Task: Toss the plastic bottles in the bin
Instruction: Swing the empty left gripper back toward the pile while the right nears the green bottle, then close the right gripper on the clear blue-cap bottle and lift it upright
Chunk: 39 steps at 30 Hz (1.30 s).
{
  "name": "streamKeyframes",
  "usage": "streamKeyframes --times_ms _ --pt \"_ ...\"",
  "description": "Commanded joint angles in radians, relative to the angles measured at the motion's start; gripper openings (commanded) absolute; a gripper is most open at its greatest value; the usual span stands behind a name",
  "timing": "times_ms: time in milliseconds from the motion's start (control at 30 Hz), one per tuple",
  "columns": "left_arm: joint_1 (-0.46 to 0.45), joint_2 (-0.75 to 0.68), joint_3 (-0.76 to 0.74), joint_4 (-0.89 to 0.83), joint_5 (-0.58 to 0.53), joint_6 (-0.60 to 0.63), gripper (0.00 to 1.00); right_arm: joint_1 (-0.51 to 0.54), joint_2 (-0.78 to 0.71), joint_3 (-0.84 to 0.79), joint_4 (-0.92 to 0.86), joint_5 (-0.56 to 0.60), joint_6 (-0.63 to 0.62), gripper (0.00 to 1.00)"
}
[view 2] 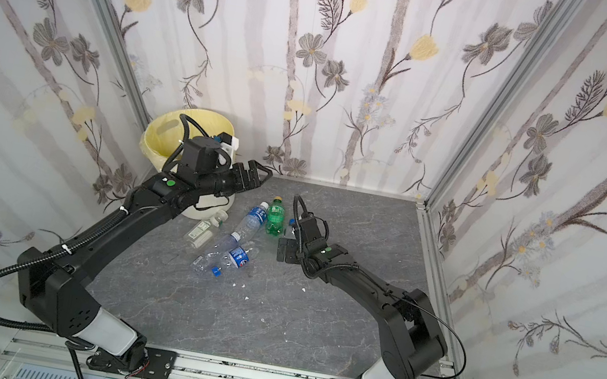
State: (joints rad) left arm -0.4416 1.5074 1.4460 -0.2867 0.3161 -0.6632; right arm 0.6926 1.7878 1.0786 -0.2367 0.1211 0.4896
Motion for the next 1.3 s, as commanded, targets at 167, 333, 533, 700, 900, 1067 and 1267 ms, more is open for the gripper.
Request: streamKeyframes --times_ms 167,333,533,700,900,1067,1267 --pt "-0.046 -0.034 -0.132 0.12 0.001 -0.077 1.0 -0.002 0.104 0.01 0.12 0.002 0.04 0.96" --pt "-0.048 -0.057 -0.206 0.135 0.002 -0.09 1.0 -0.006 0.146 0.025 0.129 -0.002 0.047 0.93" --pt "-0.046 -0.066 -0.231 0.139 0.0 -0.096 1.0 -0.01 0.186 0.041 0.129 -0.003 0.05 0.88" --pt "-0.046 -0.063 -0.231 0.142 0.001 -0.099 1.0 -0.013 0.217 0.061 0.123 0.006 0.05 0.83" --pt "-0.046 -0.054 -0.232 0.143 0.006 -0.107 1.0 -0.016 0.242 0.066 0.125 0.006 0.048 0.71" --pt "-0.046 -0.048 -0.236 0.144 0.006 -0.115 1.0 -0.021 0.246 0.058 0.125 0.011 0.033 0.61" --pt "-0.045 -0.048 -0.242 0.146 0.005 -0.121 1.0 -0.025 0.236 0.048 0.125 0.01 0.014 0.53"
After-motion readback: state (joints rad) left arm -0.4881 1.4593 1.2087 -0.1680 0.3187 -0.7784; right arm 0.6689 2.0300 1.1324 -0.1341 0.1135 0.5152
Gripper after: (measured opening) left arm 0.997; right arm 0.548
